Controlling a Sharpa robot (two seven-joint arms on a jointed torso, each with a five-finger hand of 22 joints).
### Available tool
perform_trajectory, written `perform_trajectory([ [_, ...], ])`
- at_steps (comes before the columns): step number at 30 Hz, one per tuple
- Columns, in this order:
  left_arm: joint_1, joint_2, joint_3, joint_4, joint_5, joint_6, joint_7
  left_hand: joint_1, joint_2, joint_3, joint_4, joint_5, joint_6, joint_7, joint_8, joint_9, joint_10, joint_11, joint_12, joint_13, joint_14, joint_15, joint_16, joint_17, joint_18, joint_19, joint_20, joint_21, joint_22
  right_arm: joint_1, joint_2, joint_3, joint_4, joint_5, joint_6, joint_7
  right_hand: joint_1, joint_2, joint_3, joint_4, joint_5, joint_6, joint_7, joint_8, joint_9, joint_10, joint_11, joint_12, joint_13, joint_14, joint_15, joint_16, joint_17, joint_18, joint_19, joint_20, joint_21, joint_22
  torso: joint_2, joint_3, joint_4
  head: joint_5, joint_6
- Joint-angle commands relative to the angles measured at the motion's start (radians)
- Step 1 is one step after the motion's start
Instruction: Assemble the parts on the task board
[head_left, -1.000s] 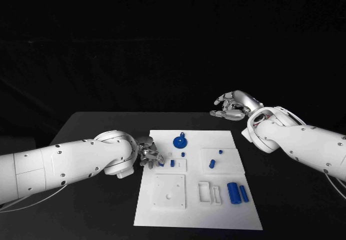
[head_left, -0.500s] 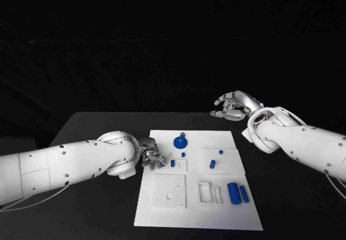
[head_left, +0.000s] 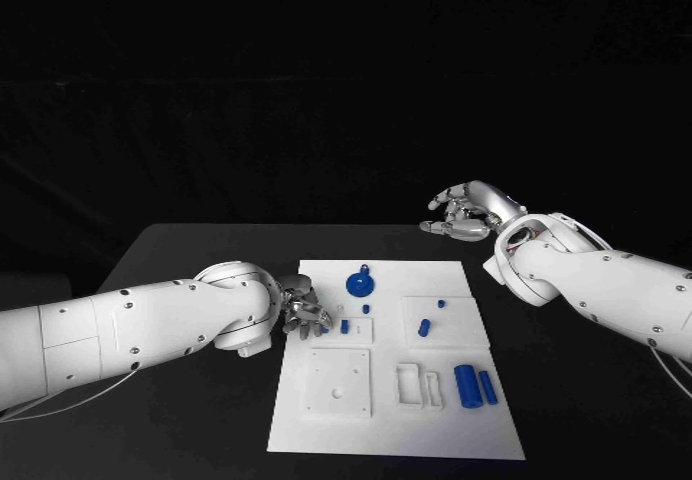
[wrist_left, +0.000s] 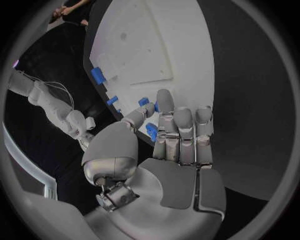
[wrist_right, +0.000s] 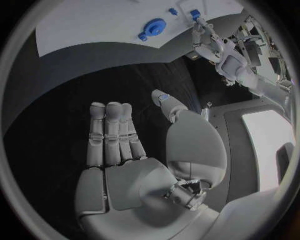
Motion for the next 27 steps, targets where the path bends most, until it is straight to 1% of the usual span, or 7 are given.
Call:
perform_trajectory([
  [1,-0.004,0.002,-0.003,-0.004,-0.011,0.015,-0.009,-0.004,0.0,0.023,-0.009,-0.072,0.004,-0.001,-0.007,-0.001,-0.011,-0.004,0.009,0.004,0.017,-0.031,0.006,-0.003,0.007,0.007,-0.145,0.002,0.003,0.0,0.0,0.0,0.0,-0.002,0.011,0.01,0.006,0.004,0.0,0.005,0.004,0.0,0.01,0.003,0.0,-0.005,-0.001,0.004,-0.001,-0.009,0.001,-0.001,-0.001,0.036,0.002,0.002,-0.005,0.001,0.0,-0.0003,0.0011,0.0,0.0],
  [4,-0.004,0.0,-0.003,-0.005,-0.011,0.001,-0.012,-0.014,-0.036,0.02,0.029,-0.19,-0.004,0.001,-0.009,-0.001,-0.019,-0.003,0.009,0.005,0.012,-0.031,0.002,-0.009,0.007,0.007,-0.146,-0.003,0.005,0.0,-0.001,0.0,0.0,-0.002,0.011,0.01,0.006,0.004,0.0,0.005,0.004,0.0,0.01,0.003,0.0,-0.006,-0.001,0.004,-0.001,-0.009,0.001,-0.001,-0.001,0.036,0.002,0.002,-0.005,0.001,0.0,-0.0005,0.0004,0.0,0.001],
  [8,-0.004,-0.006,-0.003,-0.004,-0.01,-0.026,-0.014,-0.054,-0.134,0.021,0.106,-0.305,-0.035,0.012,-0.023,-0.006,-0.045,0.007,-0.005,-0.002,-0.003,-0.025,-0.014,-0.021,0.007,0.001,-0.147,-0.016,0.005,0.0,-0.002,0.0,0.0,-0.002,0.011,0.011,0.006,0.004,-0.001,0.005,0.004,0.0,0.01,0.003,0.0,-0.006,-0.001,0.004,-0.002,-0.01,0.001,-0.001,-0.001,0.036,0.002,0.002,-0.005,0.001,0.0,-0.0006,-0.0001,-0.001,0.002],
  [12,-0.004,-0.013,-0.002,0.001,-0.007,-0.062,-0.016,-0.063,-0.216,0.045,0.181,-0.315,-0.122,0.04,-0.068,-0.025,-0.085,0.032,-0.013,-0.006,-0.031,-0.003,-0.027,-0.032,0.001,-0.02,-0.14,-0.034,0.006,-0.001,-0.002,0.0,0.0,-0.002,0.011,0.011,0.005,0.004,-0.001,0.006,0.004,0.0,0.01,0.003,0.0,-0.006,-0.001,0.004,-0.002,-0.01,0.001,-0.001,-0.002,0.036,0.002,0.002,-0.006,0.001,0.0,-0.0007,0.0,-0.002,0.001],
  [15,-0.004,-0.018,-0.001,0.006,-0.004,-0.07,-0.015,-0.056,-0.25,0.05,0.202,-0.317,-0.186,0.054,-0.094,-0.034,-0.096,0.043,-0.01,-0.003,-0.031,0.006,-0.025,-0.032,0.001,-0.019,-0.138,-0.036,0.007,-0.001,-0.003,0.0,0.0,-0.002,0.011,0.011,0.005,0.004,-0.001,0.006,0.004,0.0,0.01,0.003,0.0,-0.006,-0.001,0.004,-0.002,-0.01,0.001,-0.001,-0.002,0.036,0.002,0.002,-0.006,0.002,0.0,-0.001,-0.0007,-0.004,0.002],
  [18,-0.004,-0.024,0.001,0.01,-0.002,-0.072,-0.016,-0.045,-0.265,0.051,0.224,-0.318,-0.235,0.066,-0.092,-0.034,-0.1,0.052,-0.002,0.001,-0.028,0.015,-0.021,-0.032,0.005,-0.015,-0.129,-0.036,0.009,-0.001,-0.004,0.0,0.0,-0.002,0.01,0.011,0.005,0.003,-0.001,0.006,0.004,-0.001,0.01,0.002,0.0,-0.007,-0.001,0.004,-0.003,-0.01,0.001,-0.001,-0.002,0.036,0.001,0.003,-0.006,0.002,0.0,-0.0011,-0.0003,-0.005,0.003],
  [27,-0.003,-0.045,0.012,0.025,0.045,-0.146,0.029,-0.026,-0.277,0.044,0.248,-0.318,-0.258,0.067,-0.061,-0.027,-0.108,0.054,0.006,0.004,-0.029,0.017,-0.02,-0.034,0.011,-0.014,-0.124,-0.039,0.013,-0.003,-0.007,0.0,0.001,-0.001,0.008,0.014,0.005,0.003,-0.001,0.007,0.005,-0.002,0.01,0.002,-0.001,-0.007,-0.001,0.005,-0.004,-0.011,0.001,-0.001,-0.002,0.036,0.001,0.003,-0.007,0.002,0.0,-0.0005,0.0006,-0.007,0.006],
])
